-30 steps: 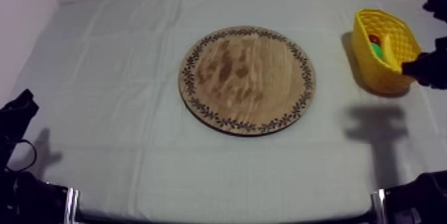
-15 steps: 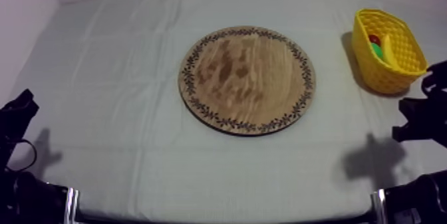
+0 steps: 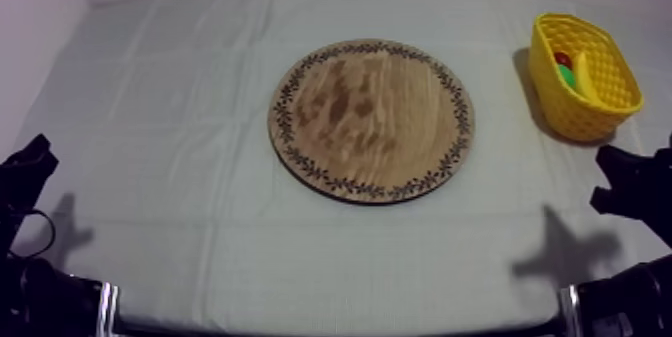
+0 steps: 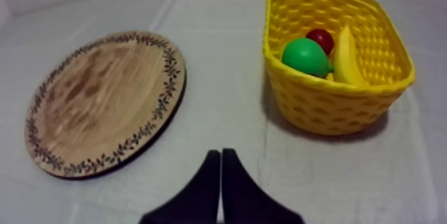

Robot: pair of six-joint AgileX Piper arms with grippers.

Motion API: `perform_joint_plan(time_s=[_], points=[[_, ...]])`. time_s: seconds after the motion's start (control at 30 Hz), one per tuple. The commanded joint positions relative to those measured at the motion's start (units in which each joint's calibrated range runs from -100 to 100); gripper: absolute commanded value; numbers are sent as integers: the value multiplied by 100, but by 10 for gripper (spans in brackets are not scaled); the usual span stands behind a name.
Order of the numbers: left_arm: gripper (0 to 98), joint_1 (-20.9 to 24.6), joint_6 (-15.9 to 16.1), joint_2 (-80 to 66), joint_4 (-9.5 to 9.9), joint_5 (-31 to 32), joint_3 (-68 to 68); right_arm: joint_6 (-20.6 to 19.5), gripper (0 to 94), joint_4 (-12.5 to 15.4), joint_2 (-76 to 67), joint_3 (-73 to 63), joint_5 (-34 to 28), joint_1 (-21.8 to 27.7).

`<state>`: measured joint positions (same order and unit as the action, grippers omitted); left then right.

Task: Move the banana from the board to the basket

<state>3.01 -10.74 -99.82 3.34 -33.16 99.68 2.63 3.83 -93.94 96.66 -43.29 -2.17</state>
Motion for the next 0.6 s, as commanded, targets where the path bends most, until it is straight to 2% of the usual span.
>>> perform_joint_plan(time_s=[0.0,0.07,0.23,0.33,0.57], points=[[1,-1,-2,0,0,1,-1,-180,3,-67,-72,19,59,-37],[1,-1,-2,0,0,1,-1,-36,3,-119,-123,53,84,-91],[1,-1,-3,0,0,1,-1,707,2,-221,-171,224,341,-312],[1,-1,-3,0,0,1,-1,1005,2,-236,-178,263,407,-426],[1,-1,-3,0,0,1,-1,973,2,-235,-181,287,444,-545]])
